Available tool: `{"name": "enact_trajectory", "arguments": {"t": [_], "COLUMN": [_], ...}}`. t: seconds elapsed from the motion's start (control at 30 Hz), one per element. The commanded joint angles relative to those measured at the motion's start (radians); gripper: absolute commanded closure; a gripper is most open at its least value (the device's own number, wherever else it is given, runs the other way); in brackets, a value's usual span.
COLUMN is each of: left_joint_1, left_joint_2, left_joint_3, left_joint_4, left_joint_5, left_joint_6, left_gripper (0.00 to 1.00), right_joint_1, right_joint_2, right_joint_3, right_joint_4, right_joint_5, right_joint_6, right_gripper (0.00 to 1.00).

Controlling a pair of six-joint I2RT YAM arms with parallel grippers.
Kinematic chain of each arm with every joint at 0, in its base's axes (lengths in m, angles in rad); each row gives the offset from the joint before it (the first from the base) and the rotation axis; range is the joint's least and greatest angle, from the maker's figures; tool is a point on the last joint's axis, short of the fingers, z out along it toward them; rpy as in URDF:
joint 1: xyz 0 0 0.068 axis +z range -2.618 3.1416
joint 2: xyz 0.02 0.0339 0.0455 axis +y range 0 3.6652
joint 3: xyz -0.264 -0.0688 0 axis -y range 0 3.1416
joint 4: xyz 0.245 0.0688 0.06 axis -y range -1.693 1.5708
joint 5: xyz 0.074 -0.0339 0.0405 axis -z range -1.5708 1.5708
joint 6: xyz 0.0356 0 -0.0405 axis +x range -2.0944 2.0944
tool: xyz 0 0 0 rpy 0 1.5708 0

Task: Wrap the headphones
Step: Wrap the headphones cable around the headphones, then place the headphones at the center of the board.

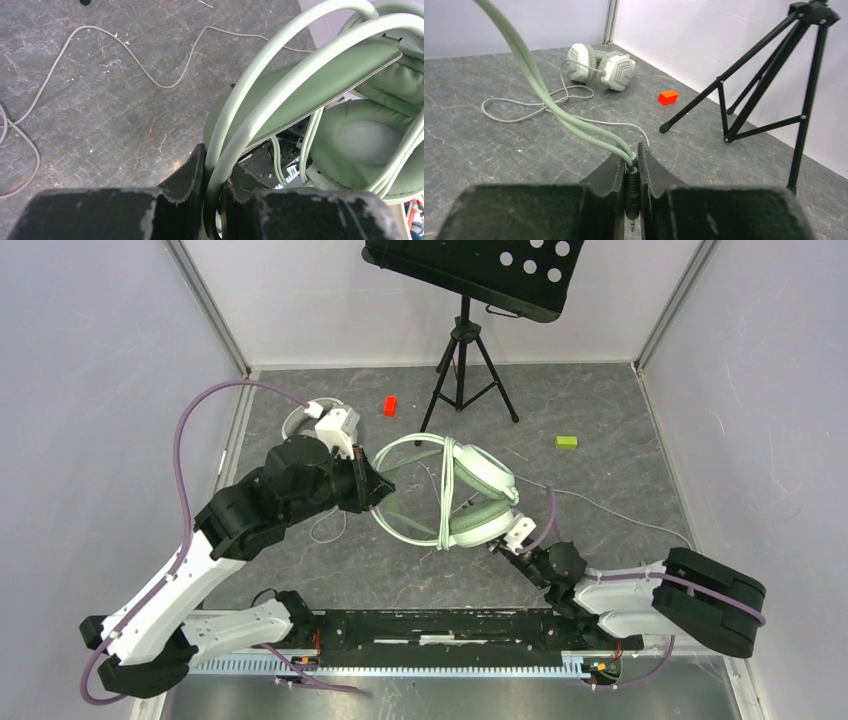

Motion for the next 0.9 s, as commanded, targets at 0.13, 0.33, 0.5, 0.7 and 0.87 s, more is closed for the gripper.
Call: {"name": "enact_trajectory", "arguments": {"t": [0.13,0.33,0.5,0.7,0.87], "left_joint_1": [0.022,0.03,0.033,0.034,0.033], "left_joint_2": [0.031,0.111,0.122,0.131,0.172], "left_joint_3": [0.143,0.217,0.203,0.142,0.045], "left_joint_4": [0.017,-0.067,-0.105,-0.15,-0.208], "left_joint_5": [0.106,0.284,0.384,0.386,0.377], "left_joint_6": [0.104,0.305,0.527,0.821,1.05], "left_gripper": [0.97,0.98,0.98,0.98,0.98], "right_joint_1": [-0.064,-0.117,-0.136,-0.147,-0.15], "right_joint_2": [-0.106,-0.209,-0.328,-0.474,-0.541], "right_joint_3": [-0.06,-0.063,-0.057,-0.038,0.01], "right_joint_4": [0.035,-0.044,-0.187,-0.448,-0.698], "right_joint_5": [-0.014,-0.039,-0.148,-0.26,-0.302], "right_joint_6": [0.064,0.075,0.19,0.353,0.447], "right_gripper": [0.95,0.94,0.95,0.95,0.96]}}
